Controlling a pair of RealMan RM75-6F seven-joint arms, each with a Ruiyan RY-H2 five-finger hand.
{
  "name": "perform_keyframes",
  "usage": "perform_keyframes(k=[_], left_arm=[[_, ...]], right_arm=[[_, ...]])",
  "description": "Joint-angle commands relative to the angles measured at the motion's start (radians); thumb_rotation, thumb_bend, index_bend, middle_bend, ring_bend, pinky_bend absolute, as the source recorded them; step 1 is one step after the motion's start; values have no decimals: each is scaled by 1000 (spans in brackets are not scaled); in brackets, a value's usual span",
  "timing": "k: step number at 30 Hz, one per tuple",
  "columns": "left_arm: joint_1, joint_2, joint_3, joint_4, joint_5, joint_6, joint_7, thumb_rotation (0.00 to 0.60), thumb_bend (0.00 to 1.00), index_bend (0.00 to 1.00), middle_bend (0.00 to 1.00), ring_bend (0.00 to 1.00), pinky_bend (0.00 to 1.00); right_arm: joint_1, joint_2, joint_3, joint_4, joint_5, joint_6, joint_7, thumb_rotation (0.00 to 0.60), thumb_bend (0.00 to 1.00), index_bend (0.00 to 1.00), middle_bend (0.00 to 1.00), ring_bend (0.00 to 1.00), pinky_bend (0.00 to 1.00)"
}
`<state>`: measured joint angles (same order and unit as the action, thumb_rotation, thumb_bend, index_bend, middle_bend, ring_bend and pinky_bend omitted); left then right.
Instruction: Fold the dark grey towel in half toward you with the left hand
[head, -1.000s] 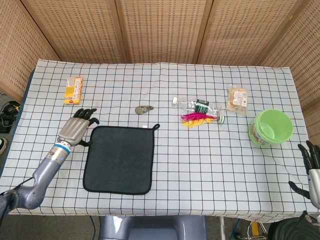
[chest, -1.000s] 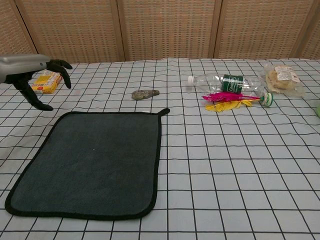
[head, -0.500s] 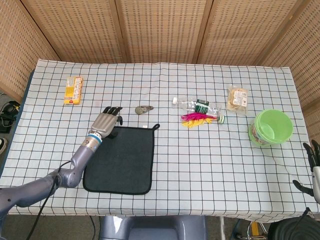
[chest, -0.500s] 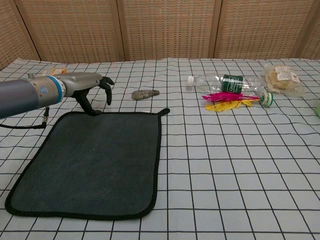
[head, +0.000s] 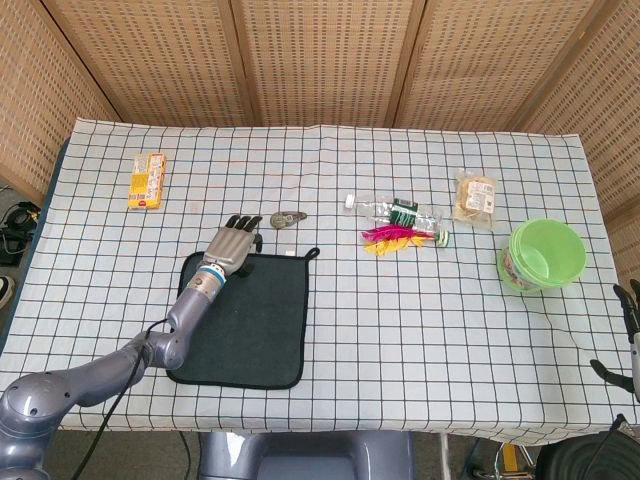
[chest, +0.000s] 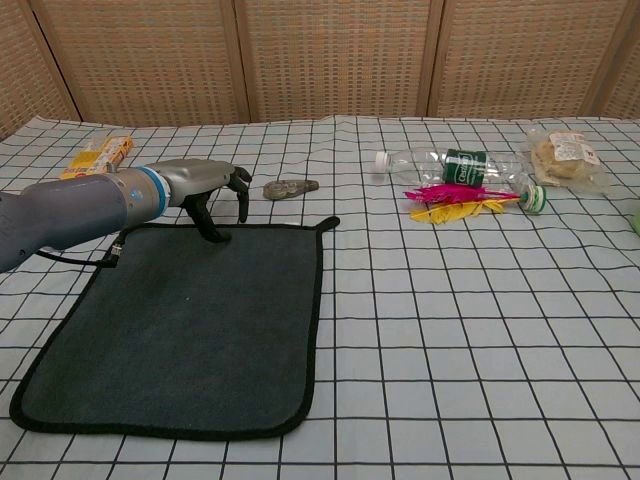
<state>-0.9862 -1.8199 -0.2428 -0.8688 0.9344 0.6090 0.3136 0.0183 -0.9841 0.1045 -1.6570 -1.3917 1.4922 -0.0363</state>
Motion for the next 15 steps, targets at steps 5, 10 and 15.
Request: perform_keyframes(k=[5, 10, 15], left_arm=[[-17, -29, -2, 40, -17, -8, 7, 600, 391, 414, 0, 0, 0], [-19, -38, 2, 55, -24, -14, 12, 600, 392, 435, 0, 0, 0], [-16, -37, 2, 55, -33, -12, 15, 600, 393, 469, 0, 0, 0]], right_arm=[[2, 4, 1, 5, 3, -6, 13, 600, 0, 0, 0, 0, 0], [1, 6, 2, 7, 4, -5, 22, 600, 0, 0, 0, 0, 0], [1, 6, 2, 8, 2, -6, 27, 600, 0, 0, 0, 0, 0]])
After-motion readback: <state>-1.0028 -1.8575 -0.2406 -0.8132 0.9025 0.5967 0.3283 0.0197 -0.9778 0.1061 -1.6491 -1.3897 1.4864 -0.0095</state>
